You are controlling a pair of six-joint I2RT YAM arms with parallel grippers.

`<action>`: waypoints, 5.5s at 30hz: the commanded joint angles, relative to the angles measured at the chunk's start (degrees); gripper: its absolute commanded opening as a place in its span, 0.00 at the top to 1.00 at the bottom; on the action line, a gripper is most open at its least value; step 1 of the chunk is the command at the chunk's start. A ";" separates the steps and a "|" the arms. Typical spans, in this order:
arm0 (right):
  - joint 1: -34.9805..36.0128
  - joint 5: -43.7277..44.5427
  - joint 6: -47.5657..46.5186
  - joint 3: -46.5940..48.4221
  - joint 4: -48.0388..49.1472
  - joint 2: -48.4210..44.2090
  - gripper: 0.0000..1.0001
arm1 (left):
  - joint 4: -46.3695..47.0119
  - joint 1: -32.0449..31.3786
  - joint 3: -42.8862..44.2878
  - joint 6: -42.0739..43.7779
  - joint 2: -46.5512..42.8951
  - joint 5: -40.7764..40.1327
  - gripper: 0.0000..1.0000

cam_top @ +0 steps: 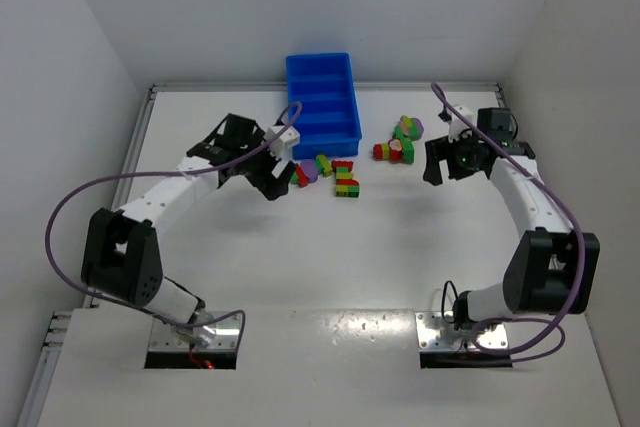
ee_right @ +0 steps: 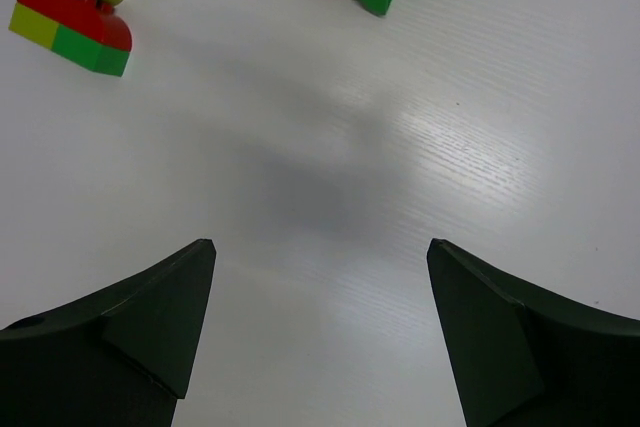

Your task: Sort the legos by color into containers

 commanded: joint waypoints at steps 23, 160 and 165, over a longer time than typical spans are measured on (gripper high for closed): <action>0.23 -3.74 -1.17 5.78 -0.97 5.38 0.13 | 17.42 -3.10 8.98 7.97 26.12 3.82 0.01; 10.51 -46.89 -1.78 13.34 -19.52 25.87 1.00 | 20.41 -21.39 -8.60 -5.11 3.35 0.92 0.26; 10.51 -46.89 -3.98 13.96 -21.54 24.64 1.00 | 20.94 -17.79 -5.62 -9.07 5.99 8.13 0.44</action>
